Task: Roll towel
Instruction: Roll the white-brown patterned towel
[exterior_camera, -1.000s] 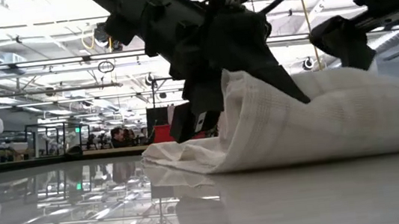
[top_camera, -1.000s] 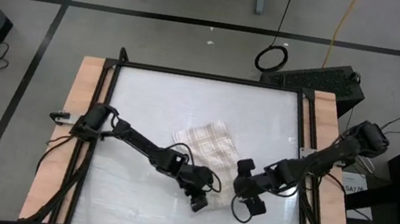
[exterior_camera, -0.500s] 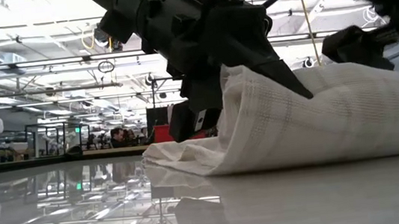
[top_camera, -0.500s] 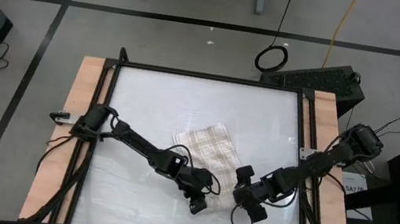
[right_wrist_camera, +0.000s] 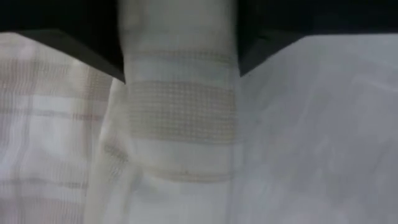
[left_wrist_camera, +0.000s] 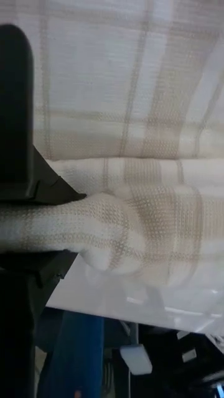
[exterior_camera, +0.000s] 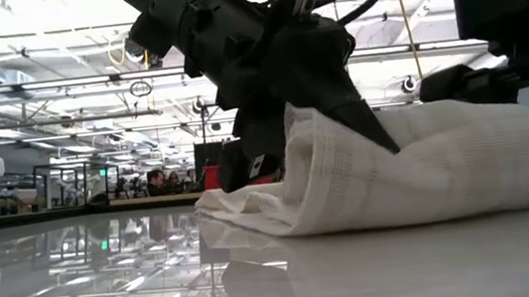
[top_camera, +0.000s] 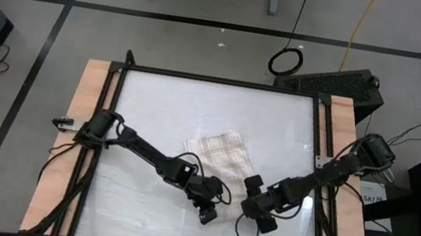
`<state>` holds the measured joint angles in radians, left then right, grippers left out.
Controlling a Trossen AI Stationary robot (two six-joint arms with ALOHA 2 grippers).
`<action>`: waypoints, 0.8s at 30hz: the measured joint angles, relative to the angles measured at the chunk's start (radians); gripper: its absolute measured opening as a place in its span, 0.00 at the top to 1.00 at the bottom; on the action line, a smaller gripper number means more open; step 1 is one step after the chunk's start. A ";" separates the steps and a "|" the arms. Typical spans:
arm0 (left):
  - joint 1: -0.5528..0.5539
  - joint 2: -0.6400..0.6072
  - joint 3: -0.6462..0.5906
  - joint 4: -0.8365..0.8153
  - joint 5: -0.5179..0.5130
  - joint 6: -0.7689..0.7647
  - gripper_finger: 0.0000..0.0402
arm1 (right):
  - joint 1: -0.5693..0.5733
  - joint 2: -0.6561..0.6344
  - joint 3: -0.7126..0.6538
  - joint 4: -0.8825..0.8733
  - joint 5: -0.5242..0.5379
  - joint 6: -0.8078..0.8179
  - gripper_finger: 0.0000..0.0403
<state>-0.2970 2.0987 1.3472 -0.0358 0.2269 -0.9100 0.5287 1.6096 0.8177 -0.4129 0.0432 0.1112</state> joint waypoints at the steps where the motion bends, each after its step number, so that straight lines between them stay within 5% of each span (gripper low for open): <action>1: 0.000 0.000 0.000 -0.004 -0.006 0.004 0.84 | -0.005 0.001 0.000 0.005 -0.007 0.000 0.51; 5: -0.009 -0.001 0.000 -0.009 -0.014 0.036 0.78 | -0.030 0.001 0.004 0.014 -0.027 -0.001 0.71; 10: -0.021 -0.011 0.000 -0.030 -0.020 0.011 0.58 | -0.070 0.001 0.006 0.024 -0.117 -0.026 0.86; 18: -0.034 -0.128 0.000 -0.301 -0.051 0.002 0.27 | -0.124 0.001 0.006 0.023 -0.273 -0.026 0.87; 24: -0.064 -0.236 -0.001 -0.458 -0.114 0.057 0.19 | -0.167 0.001 0.006 0.021 -0.417 -0.048 0.87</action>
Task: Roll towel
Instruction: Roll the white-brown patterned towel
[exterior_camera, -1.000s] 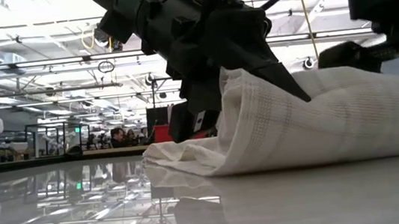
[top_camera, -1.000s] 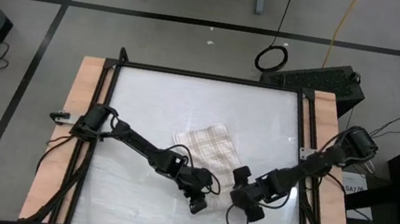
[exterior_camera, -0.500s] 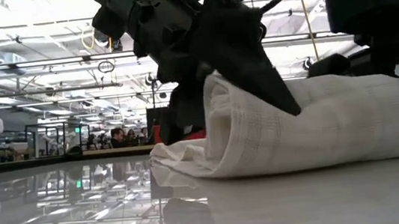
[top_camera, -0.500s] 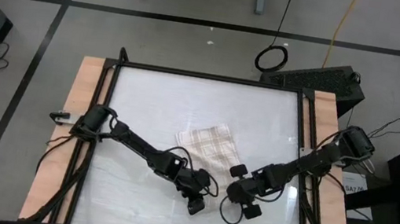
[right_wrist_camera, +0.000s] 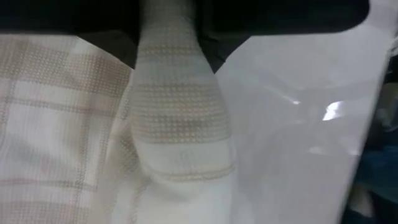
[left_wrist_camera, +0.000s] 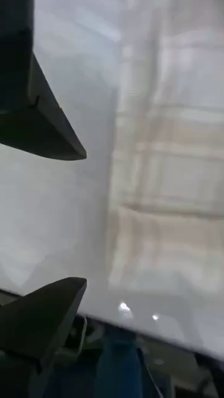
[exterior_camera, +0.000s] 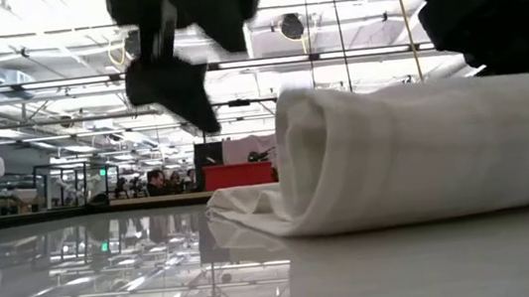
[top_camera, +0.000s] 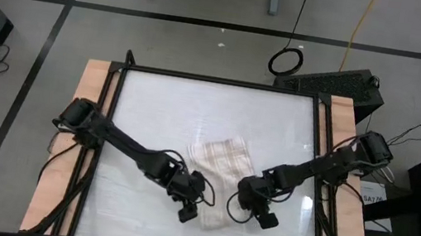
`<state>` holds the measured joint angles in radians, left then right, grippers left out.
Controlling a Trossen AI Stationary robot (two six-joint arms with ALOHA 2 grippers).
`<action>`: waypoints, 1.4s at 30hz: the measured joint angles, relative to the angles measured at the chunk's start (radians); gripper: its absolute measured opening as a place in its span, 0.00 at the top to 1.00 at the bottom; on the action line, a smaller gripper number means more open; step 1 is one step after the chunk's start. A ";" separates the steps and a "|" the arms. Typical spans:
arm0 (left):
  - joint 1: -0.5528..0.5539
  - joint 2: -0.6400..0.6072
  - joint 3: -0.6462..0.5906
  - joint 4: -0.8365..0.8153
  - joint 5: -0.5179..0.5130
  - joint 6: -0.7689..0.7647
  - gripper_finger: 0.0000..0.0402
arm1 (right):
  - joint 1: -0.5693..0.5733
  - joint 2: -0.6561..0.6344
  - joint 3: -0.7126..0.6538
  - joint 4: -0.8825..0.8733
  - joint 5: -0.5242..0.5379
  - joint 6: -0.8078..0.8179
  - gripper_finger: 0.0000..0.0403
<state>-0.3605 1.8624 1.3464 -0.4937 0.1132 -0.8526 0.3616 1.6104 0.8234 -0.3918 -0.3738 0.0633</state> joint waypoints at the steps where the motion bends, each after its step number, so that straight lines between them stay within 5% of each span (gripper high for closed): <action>1: -0.007 -0.013 0.000 0.008 -0.025 0.003 0.19 | -0.009 0.000 0.000 0.001 -0.023 -0.008 0.87; 17: -0.162 -0.017 0.002 0.234 -0.506 0.130 0.22 | -0.173 0.053 -0.001 0.005 -0.383 -0.024 0.87; 33: -0.164 0.126 0.000 0.484 -0.478 0.164 0.22 | -0.233 0.127 0.000 0.020 -0.414 -0.019 0.86; 42: -0.154 0.184 0.000 0.480 -0.510 0.265 0.16 | -0.238 0.119 0.000 0.017 -0.410 -0.010 0.86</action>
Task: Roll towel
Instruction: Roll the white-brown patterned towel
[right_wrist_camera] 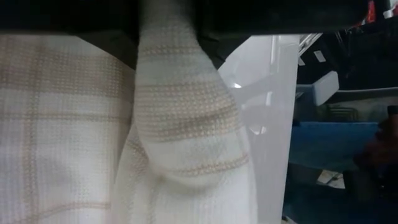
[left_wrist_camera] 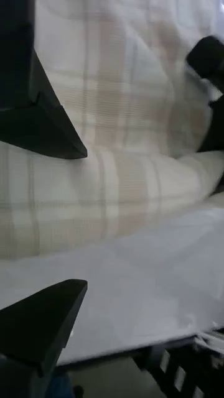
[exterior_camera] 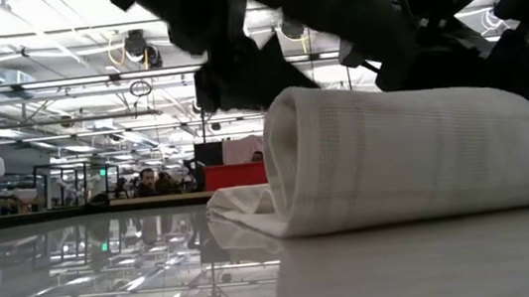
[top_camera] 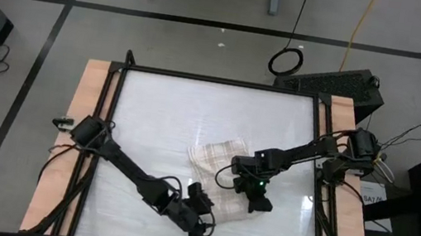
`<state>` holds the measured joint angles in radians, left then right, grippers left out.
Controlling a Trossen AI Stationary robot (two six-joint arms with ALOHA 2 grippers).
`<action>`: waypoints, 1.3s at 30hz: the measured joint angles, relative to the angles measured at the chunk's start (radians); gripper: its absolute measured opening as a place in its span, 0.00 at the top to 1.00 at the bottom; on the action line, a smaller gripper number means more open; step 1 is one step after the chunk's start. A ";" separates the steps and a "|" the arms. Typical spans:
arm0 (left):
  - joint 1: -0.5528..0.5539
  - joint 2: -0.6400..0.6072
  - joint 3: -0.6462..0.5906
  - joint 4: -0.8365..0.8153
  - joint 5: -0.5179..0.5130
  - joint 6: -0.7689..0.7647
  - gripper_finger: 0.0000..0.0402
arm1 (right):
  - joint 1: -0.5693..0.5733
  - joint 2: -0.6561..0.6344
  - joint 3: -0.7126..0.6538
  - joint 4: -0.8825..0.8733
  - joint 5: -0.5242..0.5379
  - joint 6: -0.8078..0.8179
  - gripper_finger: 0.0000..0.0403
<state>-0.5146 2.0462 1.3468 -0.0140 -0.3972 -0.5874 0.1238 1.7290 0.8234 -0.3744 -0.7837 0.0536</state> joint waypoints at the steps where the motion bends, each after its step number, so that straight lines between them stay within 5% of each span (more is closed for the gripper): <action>1: 0.002 0.008 0.000 -0.001 0.008 0.003 0.16 | 0.000 0.000 0.000 0.003 0.000 0.009 0.86; 7: 0.013 0.036 0.000 -0.013 0.023 0.004 0.19 | 0.000 -0.001 0.000 0.005 0.045 0.018 0.80; 15: 0.045 0.043 0.000 -0.109 0.029 -0.034 0.27 | 0.001 -0.015 0.077 -0.126 0.080 -0.011 0.45; 23: 0.072 0.046 0.000 -0.124 0.109 -0.084 0.27 | 0.009 -0.163 0.182 -0.393 0.325 -0.103 0.19; 32: 0.070 0.046 0.001 -0.133 0.136 -0.164 0.27 | 0.148 -0.404 0.130 -0.383 0.594 0.044 0.15; 39: 0.070 0.046 0.001 -0.132 0.185 -0.219 0.27 | 0.297 -0.430 0.064 -0.257 0.735 0.121 0.14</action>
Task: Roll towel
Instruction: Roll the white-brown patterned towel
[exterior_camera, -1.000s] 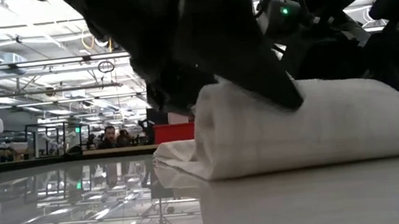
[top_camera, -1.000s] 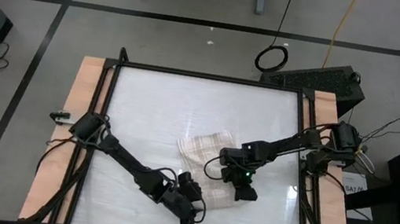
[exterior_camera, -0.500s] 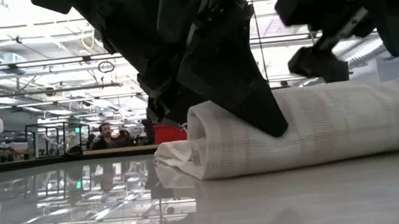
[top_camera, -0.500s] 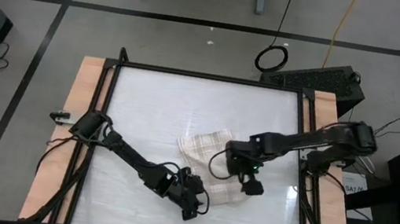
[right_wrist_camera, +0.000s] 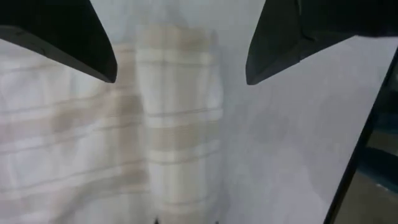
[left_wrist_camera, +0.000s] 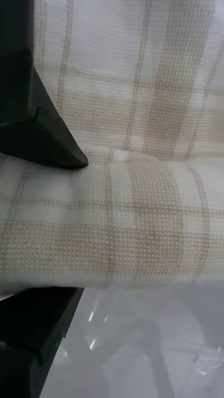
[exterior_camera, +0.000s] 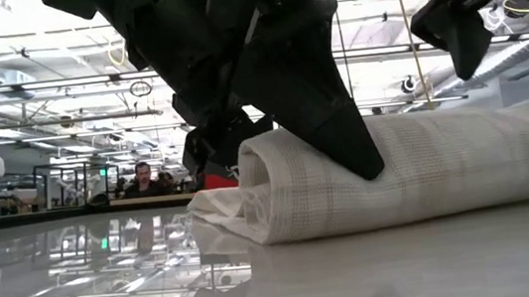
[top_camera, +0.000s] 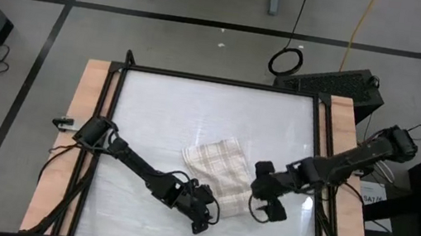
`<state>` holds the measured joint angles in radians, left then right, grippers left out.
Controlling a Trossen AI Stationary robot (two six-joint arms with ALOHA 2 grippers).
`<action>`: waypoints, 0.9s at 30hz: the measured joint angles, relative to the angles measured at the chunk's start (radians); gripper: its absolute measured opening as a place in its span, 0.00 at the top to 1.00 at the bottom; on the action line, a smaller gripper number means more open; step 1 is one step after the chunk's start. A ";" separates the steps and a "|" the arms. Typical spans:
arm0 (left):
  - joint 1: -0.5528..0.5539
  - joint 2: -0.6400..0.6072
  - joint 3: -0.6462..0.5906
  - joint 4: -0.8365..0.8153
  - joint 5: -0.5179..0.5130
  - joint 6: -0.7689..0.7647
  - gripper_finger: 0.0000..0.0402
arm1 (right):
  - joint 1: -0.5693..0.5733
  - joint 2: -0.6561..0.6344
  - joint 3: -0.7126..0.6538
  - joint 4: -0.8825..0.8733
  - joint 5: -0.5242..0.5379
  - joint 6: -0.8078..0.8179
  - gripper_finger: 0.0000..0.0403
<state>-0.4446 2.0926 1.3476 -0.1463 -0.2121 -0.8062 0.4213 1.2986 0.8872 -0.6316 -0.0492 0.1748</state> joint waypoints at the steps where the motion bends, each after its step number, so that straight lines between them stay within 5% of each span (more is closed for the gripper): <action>1: 0.000 0.000 0.000 0.000 0.001 0.000 0.27 | 0.013 0.009 -0.011 0.029 0.001 0.007 0.13; 11: 0.015 0.000 0.000 -0.001 0.052 0.000 0.27 | 0.023 0.132 -0.051 0.108 0.071 -0.026 0.01; 27: 0.020 0.000 0.000 -0.009 0.067 -0.022 0.27 | 0.021 0.290 -0.050 0.189 0.093 -0.216 0.05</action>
<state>-0.4248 2.0930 1.3479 -0.1550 -0.1451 -0.8283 0.4424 1.5889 0.8368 -0.4424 0.0438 -0.0409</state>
